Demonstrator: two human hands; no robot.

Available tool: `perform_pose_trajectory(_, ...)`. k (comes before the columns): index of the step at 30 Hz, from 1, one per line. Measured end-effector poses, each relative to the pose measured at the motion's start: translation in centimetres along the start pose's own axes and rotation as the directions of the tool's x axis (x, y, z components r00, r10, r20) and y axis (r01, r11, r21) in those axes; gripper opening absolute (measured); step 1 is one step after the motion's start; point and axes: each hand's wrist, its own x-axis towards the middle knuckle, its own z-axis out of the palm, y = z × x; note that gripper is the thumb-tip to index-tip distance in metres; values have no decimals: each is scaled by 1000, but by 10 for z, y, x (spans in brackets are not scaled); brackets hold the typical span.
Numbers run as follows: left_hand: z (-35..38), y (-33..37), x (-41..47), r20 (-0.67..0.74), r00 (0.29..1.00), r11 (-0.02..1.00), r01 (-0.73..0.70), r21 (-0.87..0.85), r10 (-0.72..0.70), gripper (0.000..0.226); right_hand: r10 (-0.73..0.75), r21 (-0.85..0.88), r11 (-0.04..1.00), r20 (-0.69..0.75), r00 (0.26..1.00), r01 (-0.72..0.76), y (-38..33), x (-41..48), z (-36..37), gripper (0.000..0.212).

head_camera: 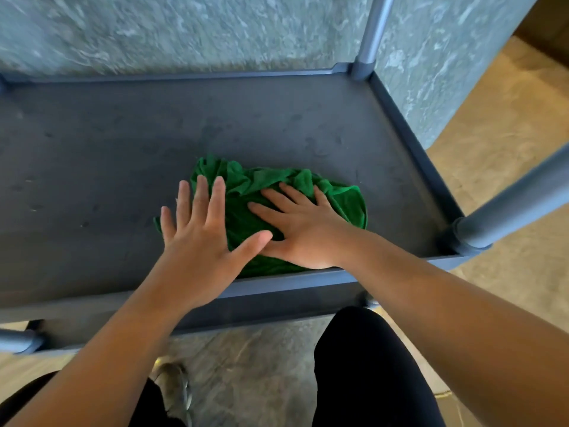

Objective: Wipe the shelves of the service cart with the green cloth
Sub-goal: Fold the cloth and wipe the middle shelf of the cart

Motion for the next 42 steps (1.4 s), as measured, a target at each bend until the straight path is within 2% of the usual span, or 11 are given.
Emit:
perform_pose_trajectory(3, 1, 3, 2, 26, 999, 999, 20, 44, -22, 114, 193, 54, 979, 39, 980, -195, 24, -20, -1, 94)
perform_pose_trajectory(7, 3, 6, 3, 37, 998, 997, 53, 53, -55, 122, 401, 120, 902, 130, 907, -416, 46, -51, -2, 110)
perform_pose_trajectory(11, 6, 5, 2, 50, 998, 999, 44, 26, -45, 131, 546, 183, 805, 145, 825, -565, 63, -65, -4, 112)
perform_pose_trajectory(15, 7, 8, 2, 63, 998, 997, -23, 80, 18, 127, 669, 217, 708, 99, 737, -672, 86, -46, -14, 114)
perform_pose_trajectory(18, 6, 10, 3, 60, 997, 993, -57, 102, 51, 126, 696, 198, 704, -4, 718, -682, 91, -27, -17, 113)
perform_pose_trajectory(21, 5, 11, 5, 57, 996, 988, -74, 135, 66, 127, 643, 128, 763, -47, 764, -634, 85, -25, -13, 111)
perform_pose_trajectory(27, 0, 18, 4, -48, 996, 987, -73, 144, 81, 120, 325, 64, 943, 39, 945, -327, 39, -41, -1, 109)
perform_pose_trajectory(31, 3, 34, 7, -46, 998, 997, -39, 67, 42, 114, 169, 210, 961, 76, 983, -182, 33, -48, -4, 79)
perform_pose_trajectory(34, 10, 48, 9, 2, 996, 993, -93, 73, 93, 115, 232, 194, 955, -16, 973, -225, 38, -39, 1, 65)
perform_pose_trajectory(38, 17, 52, 5, 82, 989, 984, -136, 118, 127, 114, 411, 106, 910, -88, 908, -401, 54, -6, -6, 85)
perform_pose_trajectory(42, 16, 52, 7, 125, 984, 981, -140, 135, 124, 110, 523, 97, 852, -95, 847, -515, 81, 52, -29, 93)
